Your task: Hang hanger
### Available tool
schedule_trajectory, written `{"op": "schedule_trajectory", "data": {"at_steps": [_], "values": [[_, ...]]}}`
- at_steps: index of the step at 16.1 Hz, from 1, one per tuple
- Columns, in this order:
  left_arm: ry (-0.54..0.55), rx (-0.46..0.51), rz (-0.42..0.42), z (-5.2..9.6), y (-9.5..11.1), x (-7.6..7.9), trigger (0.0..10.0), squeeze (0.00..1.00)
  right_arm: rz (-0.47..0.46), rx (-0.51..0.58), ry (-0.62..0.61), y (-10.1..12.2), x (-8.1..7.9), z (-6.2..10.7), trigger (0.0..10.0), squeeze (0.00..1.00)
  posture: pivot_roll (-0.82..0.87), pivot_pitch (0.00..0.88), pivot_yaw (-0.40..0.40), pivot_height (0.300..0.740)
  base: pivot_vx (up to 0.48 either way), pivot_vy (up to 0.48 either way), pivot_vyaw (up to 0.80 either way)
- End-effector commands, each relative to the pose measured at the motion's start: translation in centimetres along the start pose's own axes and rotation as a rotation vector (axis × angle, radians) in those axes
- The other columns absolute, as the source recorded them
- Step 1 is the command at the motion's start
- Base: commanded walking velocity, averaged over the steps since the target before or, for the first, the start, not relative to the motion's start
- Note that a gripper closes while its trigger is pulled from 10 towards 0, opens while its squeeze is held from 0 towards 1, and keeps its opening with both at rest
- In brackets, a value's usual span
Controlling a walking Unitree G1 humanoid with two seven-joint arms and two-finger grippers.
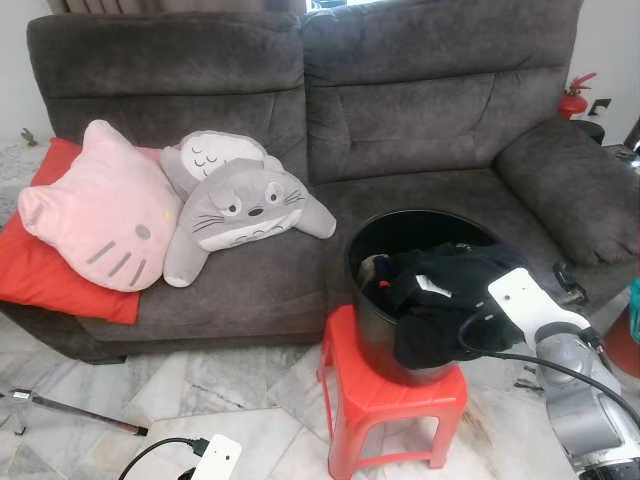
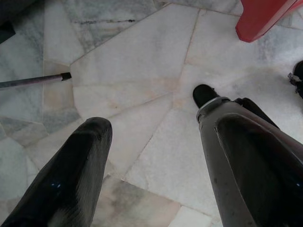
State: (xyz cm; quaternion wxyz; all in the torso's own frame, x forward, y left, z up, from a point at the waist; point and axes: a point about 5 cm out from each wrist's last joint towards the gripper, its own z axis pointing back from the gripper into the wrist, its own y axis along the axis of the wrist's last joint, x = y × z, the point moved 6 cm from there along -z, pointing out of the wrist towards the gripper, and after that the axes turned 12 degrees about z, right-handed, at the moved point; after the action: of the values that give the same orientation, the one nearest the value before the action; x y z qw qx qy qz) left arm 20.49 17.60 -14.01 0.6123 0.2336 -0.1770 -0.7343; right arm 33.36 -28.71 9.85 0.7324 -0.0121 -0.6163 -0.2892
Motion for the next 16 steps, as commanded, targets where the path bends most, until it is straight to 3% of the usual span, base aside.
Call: {"op": "schedule_trajectory", "data": {"at_steps": [1,4,10,12,16], "values": [[0.009,-0.017,-0.003,0.0,-0.4,-0.2,10.0,0.0,-0.017,-0.016,0.023,-0.3,-0.5,-0.2,10.0,0.0,-0.26,0.002,0.062,0.74,0.0,0.0,0.0],[0.012,-0.016,-0.002,0.0,-0.4,-0.3,10.0,0.0,-0.022,-0.015,0.023,-0.2,-0.4,-0.4,10.0,0.0,-0.26,0.004,0.062,0.74,0.0,0.0,0.0],[0.013,-0.016,-0.002,0.0,-0.4,-0.3,10.0,0.0,-0.038,0.036,-0.085,1.4,1.9,-0.9,10.0,0.0,-0.26,0.008,0.063,0.74,0.0,0.0,0.0],[0.013,-0.017,-0.003,0.0,-0.4,-0.3,10.0,0.0,-0.038,0.035,-0.083,1.3,1.8,-0.9,10.0,0.0,-0.26,0.009,0.062,0.74,0.0,0.0,0.0],[0.009,-0.018,-0.005,0.0,-0.5,-0.2,10.0,0.0,-0.021,-0.003,0.061,0.3,-1.8,-1.1,10.0,0.0,-0.26,0.008,0.062,0.74,0.0,0.0,0.0]]}}
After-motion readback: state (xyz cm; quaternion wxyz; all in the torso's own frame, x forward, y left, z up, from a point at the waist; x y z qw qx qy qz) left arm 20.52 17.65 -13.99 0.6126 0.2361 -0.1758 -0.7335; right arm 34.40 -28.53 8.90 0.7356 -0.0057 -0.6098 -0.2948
